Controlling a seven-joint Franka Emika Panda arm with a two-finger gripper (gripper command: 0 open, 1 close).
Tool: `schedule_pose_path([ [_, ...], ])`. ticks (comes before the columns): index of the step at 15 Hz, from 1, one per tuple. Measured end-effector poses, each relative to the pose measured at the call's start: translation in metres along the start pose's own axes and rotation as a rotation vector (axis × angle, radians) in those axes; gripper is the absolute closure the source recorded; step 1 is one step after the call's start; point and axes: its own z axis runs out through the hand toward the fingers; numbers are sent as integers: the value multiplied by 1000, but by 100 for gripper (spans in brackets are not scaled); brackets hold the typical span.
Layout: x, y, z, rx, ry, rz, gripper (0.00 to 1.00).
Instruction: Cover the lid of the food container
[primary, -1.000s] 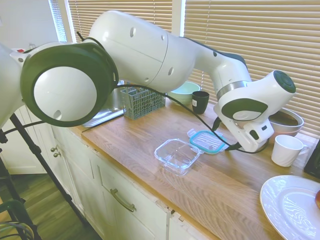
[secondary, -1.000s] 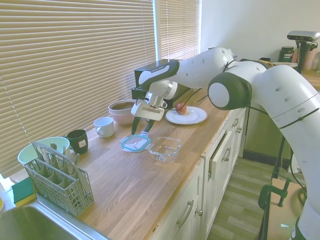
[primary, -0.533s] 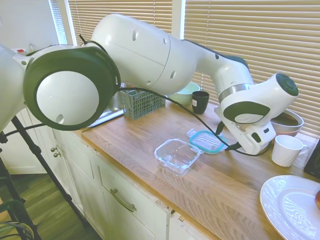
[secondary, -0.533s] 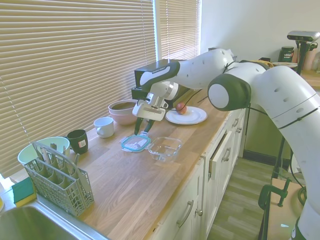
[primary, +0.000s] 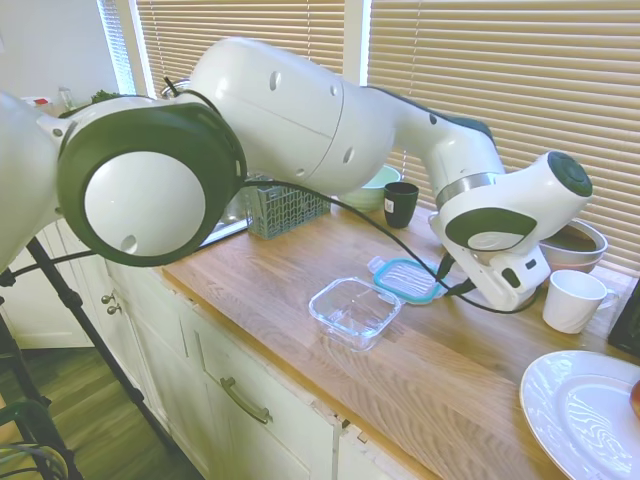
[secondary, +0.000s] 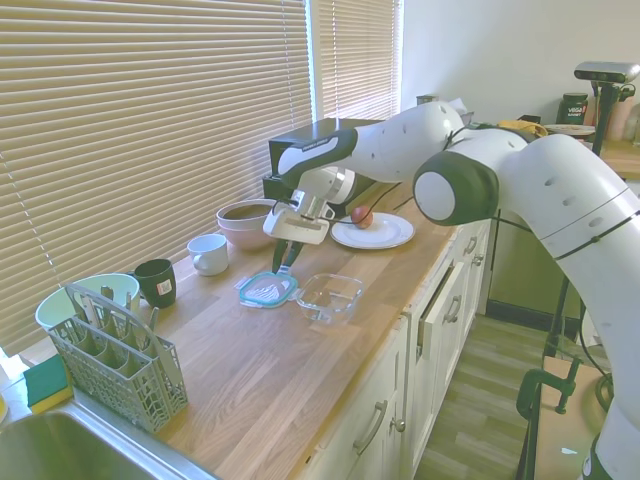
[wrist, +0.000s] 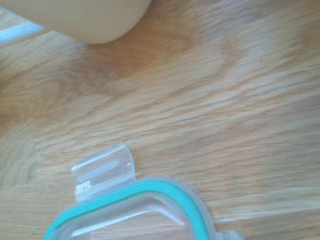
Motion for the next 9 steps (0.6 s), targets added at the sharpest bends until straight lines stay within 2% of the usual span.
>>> schedule_pose_path([
  [9,-1,-2,1,-1,0,-4,100],
])
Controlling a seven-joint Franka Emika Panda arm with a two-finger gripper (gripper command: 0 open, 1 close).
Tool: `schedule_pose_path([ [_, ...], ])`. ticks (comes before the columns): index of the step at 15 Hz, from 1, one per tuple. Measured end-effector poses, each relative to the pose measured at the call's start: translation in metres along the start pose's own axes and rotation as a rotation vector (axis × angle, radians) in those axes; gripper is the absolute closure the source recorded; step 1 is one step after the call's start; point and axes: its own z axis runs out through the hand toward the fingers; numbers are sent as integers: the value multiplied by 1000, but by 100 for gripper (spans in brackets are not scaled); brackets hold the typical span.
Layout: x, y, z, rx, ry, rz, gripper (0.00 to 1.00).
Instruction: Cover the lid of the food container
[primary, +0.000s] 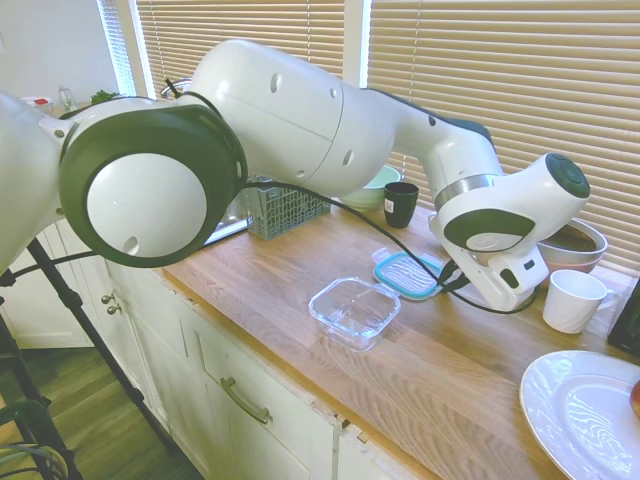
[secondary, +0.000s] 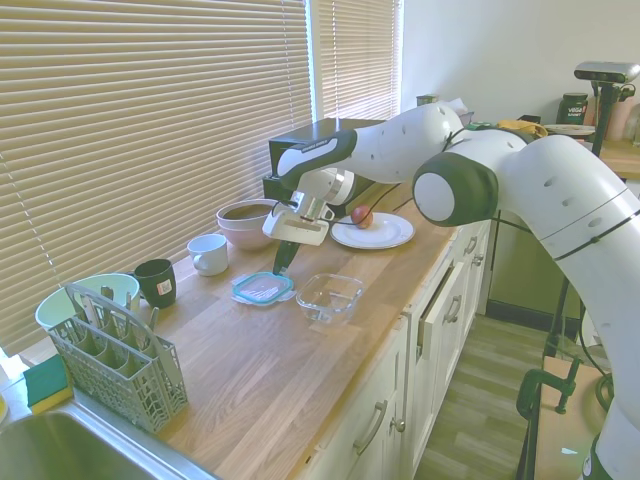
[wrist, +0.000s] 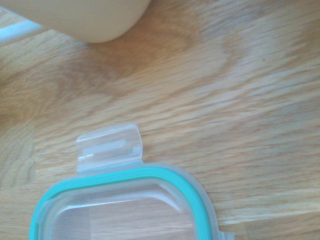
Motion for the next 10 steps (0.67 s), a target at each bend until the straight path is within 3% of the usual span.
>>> schedule_pose_path([
  [3,2,2,-13,-20,42,-9,100],
  [10,-22,17,-116,-28,145,-14,100],
])
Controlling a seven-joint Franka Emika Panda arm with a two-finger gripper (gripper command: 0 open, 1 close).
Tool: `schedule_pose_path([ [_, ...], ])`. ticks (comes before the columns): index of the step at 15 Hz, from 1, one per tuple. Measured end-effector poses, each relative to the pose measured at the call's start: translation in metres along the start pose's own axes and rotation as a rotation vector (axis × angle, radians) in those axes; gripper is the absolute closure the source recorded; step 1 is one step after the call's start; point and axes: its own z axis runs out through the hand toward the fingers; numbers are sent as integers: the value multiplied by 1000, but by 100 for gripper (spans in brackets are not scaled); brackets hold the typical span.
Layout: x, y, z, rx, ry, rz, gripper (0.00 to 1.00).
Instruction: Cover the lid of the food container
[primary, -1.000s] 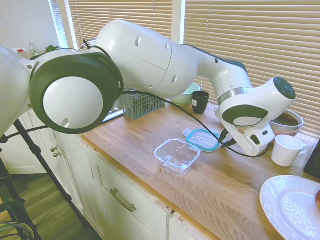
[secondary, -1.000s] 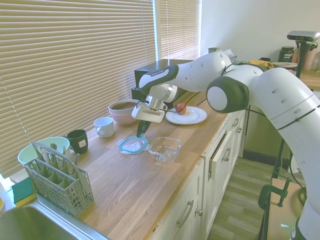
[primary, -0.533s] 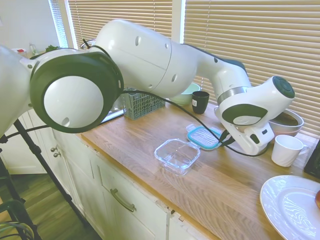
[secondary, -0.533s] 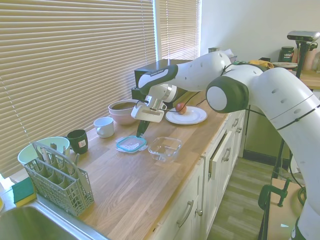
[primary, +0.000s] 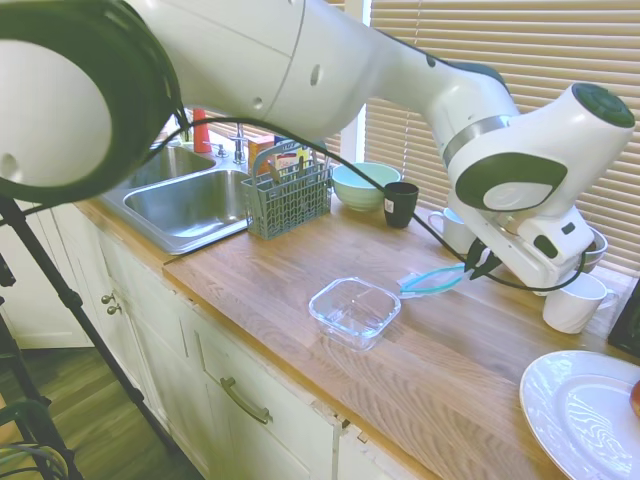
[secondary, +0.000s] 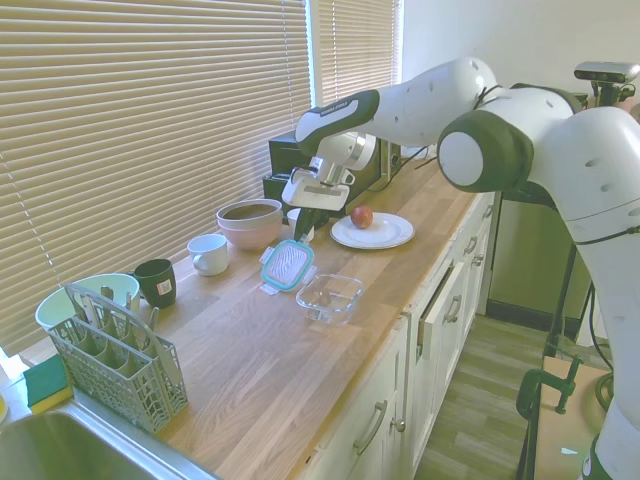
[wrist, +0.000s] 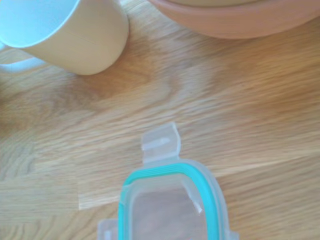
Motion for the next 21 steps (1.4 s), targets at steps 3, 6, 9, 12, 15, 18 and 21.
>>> schedule_pose_path([
  [3,-4,11,-25,-9,26,-1,100],
  [6,-2,17,-46,-10,50,-2,100],
  [9,-2,21,-65,-33,78,-27,100],
  [12,-17,22,-90,-76,106,-78,100],
  [15,-48,16,-108,-123,124,-140,100],
  [18,-86,4,-118,-166,143,-201,100],
  [21,-116,-4,-119,-204,157,-239,100],
])
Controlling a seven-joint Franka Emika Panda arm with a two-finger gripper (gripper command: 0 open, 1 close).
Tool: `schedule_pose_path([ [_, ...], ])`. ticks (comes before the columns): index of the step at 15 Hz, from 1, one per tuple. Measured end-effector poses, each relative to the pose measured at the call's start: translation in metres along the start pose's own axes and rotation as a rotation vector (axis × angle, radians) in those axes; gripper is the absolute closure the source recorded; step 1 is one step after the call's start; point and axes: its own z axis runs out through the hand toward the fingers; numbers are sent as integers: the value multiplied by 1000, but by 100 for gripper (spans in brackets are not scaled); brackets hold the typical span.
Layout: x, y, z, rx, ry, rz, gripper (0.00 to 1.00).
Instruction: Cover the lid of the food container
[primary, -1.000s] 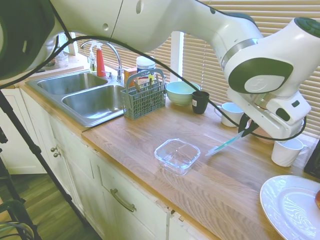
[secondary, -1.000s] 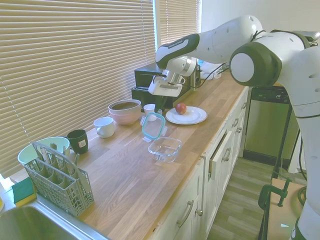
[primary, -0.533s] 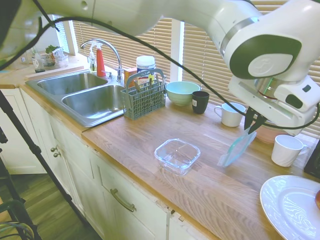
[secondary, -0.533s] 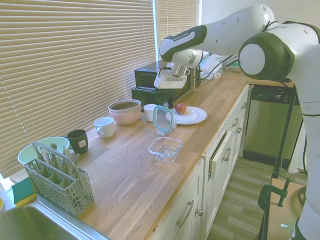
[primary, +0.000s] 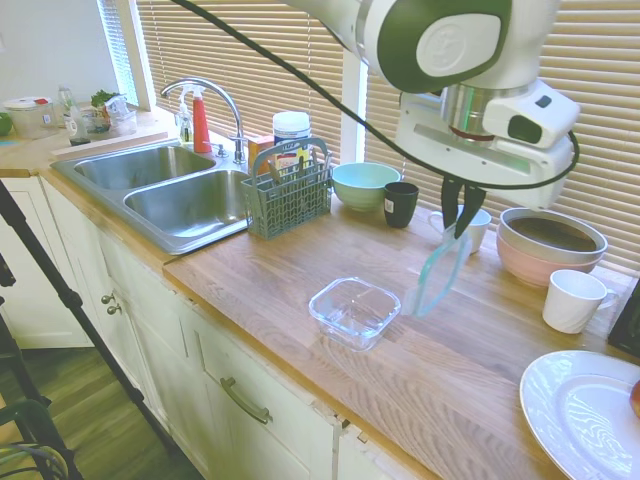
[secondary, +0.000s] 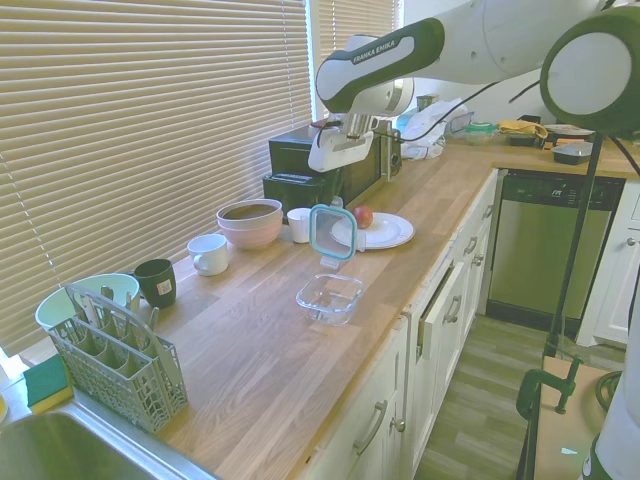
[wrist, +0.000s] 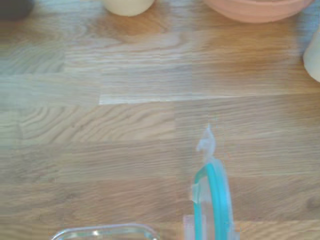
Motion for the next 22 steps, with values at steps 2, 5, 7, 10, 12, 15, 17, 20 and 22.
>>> schedule_pose_path([
  [2,-15,0,-5,-15,11,-20,100],
  [5,-36,8,-19,-26,35,-37,100],
  [7,-50,14,-28,-30,45,-44,100],
  [10,-65,23,-33,-35,54,-48,100],
  [12,-69,27,-31,-45,52,-49,100],
  [15,-72,27,-23,-58,52,-56,100],
  [17,-76,21,-19,-65,52,-65,100],
  [20,-82,10,-17,-78,57,-76,100],
  [22,-82,9,-17,-78,58,-75,100],
])
